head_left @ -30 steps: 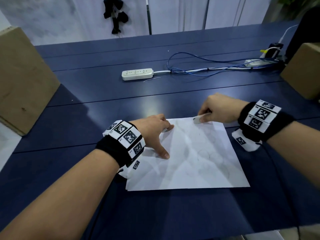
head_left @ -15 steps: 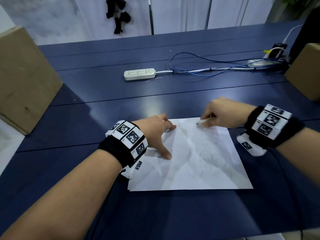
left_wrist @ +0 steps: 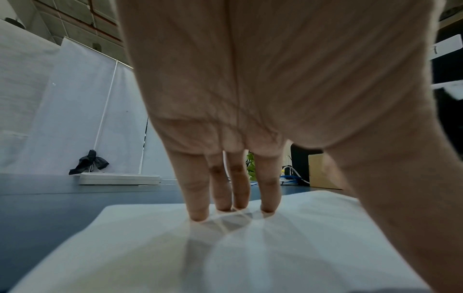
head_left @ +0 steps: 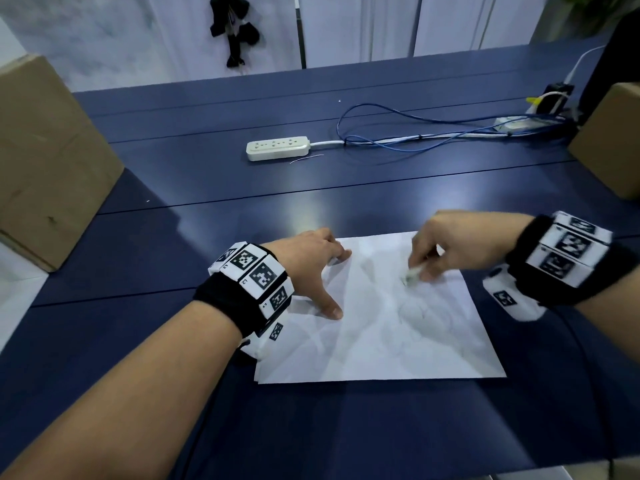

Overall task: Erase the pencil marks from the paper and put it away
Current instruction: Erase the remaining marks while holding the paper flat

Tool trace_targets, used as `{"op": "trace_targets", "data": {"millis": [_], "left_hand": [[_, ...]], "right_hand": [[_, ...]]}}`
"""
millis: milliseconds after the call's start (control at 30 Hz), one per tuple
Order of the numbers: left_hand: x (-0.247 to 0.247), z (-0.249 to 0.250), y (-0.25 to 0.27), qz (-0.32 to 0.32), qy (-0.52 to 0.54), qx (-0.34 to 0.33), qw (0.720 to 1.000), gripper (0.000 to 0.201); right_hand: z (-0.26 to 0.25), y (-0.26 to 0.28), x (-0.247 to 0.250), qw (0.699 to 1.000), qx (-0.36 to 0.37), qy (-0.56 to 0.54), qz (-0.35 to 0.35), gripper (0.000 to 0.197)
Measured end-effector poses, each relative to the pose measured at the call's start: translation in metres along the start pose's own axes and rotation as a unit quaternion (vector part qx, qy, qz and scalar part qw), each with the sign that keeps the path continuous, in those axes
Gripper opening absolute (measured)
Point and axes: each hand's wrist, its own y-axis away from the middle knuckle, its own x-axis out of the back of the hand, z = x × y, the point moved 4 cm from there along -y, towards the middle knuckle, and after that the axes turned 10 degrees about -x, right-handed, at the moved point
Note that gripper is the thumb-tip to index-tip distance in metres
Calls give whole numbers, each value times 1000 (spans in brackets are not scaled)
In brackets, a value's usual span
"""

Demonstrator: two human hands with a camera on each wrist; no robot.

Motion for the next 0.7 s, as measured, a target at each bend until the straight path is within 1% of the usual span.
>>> {"op": "trace_targets", "data": {"millis": [33, 67, 133, 200, 267, 300, 333, 433, 467, 500, 600, 633, 700], "left_hand": [[1, 0, 0, 2, 1, -1, 1000, 105], [1, 0, 0, 3, 1, -2, 1000, 104], [1, 2, 0, 4, -4, -7, 1000, 104], [1, 3, 2, 3, -5, -8, 1000, 104], [1, 3, 2, 3, -5, -6, 1000, 104], [2, 3, 2, 4, -5, -6, 1000, 104], [2, 2, 2, 6, -5, -6, 1000, 104], [2, 2, 0, 4, -4, -4, 1000, 103], [2, 2, 0, 3, -5, -4, 1000, 102], [2, 3, 0, 2, -6, -4, 1000, 103], [2, 3, 1, 1, -6, -4, 1000, 103], [2, 4, 2, -1, -5, -2, 1000, 104], [2, 3, 2, -4, -4, 0, 1000, 105]], "right_hand": [[-2, 4, -3, 1000, 6, -6, -26, 14], [-1, 3, -3, 1000, 3, -7, -27, 14], [6, -10, 6, 999, -28, -1, 28, 16], [12, -23, 19, 994, -69, -1, 89, 23], [15, -27, 23, 990, -78, 9, 119, 27], [14, -23, 20, 991, -68, 13, 113, 26], [10, -18, 16, 994, -50, 10, 92, 24], [-4, 2, -1, 1000, -14, 6, -14, 13], [-6, 3, -1, 1000, -18, 6, -18, 13], [-5, 0, 2, 1000, -28, 5, 1, 14], [4, -23, 20, 993, -76, -1, 90, 27], [6, -28, 24, 991, -85, -2, 106, 28], [8, -28, 24, 991, -80, -1, 112, 27]]}}
